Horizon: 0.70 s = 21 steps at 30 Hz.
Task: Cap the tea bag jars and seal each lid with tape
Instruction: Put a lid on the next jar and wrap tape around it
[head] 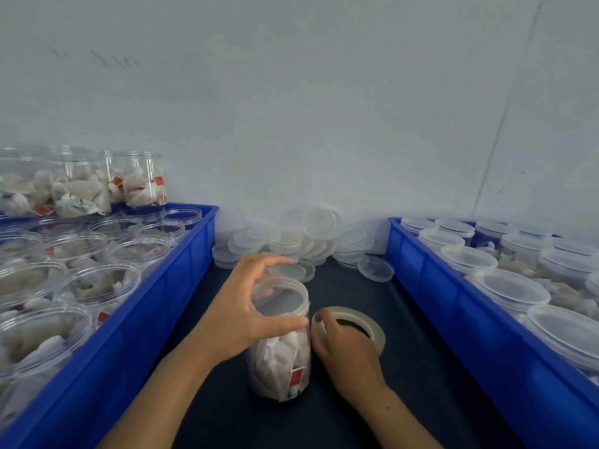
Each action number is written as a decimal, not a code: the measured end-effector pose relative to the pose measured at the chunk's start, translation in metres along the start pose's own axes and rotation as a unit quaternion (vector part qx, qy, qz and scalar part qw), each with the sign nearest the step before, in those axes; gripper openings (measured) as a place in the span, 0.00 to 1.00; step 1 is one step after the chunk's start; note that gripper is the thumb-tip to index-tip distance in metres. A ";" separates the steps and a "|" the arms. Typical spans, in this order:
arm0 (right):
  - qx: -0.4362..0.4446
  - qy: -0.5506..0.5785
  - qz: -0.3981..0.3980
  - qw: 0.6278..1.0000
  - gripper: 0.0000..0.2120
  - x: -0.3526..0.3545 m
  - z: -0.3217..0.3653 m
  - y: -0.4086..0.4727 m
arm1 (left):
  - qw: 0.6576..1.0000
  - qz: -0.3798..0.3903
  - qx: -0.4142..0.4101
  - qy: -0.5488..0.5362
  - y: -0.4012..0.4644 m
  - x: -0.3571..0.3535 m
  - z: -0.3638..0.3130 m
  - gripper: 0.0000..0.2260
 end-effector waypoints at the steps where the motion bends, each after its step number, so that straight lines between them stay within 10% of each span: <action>1: 0.008 -0.005 -0.019 1.000 0.11 0.001 0.001 0.000 | 0.998 -0.044 0.017 -0.033 -0.005 0.006 0.007 0.37; 6: 0.028 -0.032 -0.064 0.997 0.12 0.000 0.005 0.000 | 0.937 -0.221 0.106 -0.248 -0.025 0.018 0.049 0.49; 11: 0.000 0.163 -0.080 0.983 0.08 0.015 0.003 -0.001 | 0.920 -0.221 0.166 -0.278 -0.025 0.002 0.064 0.54; 15: -0.024 0.478 -0.028 0.877 0.07 0.035 0.017 -0.006 | 0.937 -0.172 0.158 -0.258 -0.016 -0.003 0.060 0.44; 21: -0.034 0.663 0.158 0.731 0.23 0.012 0.061 -0.013 | 0.947 -0.088 0.155 -0.269 -0.010 -0.019 0.050 0.29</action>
Point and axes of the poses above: each hand's wrist, its own y-axis towards the middle knuckle, its own x-axis out of the back of the hand, z = x × y, the point moved 10 cm from there along y, towards the middle knuckle, and after that the axes turned 13 degrees about -x, right-handed, at the moved point
